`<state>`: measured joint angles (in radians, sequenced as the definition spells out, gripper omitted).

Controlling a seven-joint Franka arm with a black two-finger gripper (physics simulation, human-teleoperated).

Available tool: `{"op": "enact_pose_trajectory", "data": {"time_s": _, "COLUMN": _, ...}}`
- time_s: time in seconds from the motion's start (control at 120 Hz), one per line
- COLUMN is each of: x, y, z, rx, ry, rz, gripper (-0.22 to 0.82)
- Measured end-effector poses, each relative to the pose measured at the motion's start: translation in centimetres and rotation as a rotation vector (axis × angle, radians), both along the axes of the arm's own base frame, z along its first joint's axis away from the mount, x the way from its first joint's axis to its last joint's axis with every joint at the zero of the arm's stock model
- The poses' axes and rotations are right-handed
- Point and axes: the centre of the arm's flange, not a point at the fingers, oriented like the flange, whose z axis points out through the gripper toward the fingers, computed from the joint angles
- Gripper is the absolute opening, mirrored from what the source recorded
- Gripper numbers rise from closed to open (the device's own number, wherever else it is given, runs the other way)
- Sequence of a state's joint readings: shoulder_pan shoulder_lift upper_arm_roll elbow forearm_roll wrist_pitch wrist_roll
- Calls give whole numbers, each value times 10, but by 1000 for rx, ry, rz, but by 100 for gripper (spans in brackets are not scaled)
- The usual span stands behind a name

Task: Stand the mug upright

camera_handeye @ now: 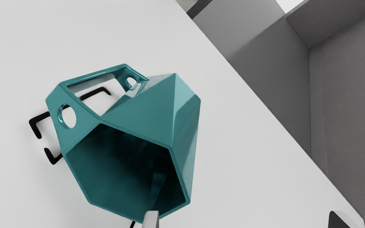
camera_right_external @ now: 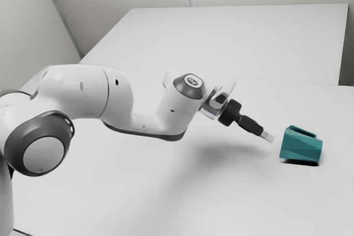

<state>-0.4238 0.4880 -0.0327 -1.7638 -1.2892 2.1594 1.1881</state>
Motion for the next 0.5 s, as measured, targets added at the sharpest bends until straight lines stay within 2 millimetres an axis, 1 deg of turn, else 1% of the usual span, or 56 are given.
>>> {"op": "enact_pose_trajectory", "data": {"time_s": 0.1, "x": 3, "y": -8, "z": 2, "rx": -8, "ry": -15, "rz": -12, "gripper": 58}}
{"op": "enact_pose_trajectory", "data": {"time_s": 0.283, "x": 4, "y": -17, "z": -11, "rx": -10, "ry": -13, "rz": -24, "gripper": 58}}
{"op": "enact_pose_trajectory", "data": {"time_s": 0.5, "x": 4, "y": -28, "z": -15, "rx": -16, "ry": -23, "rz": -40, "gripper": 58}}
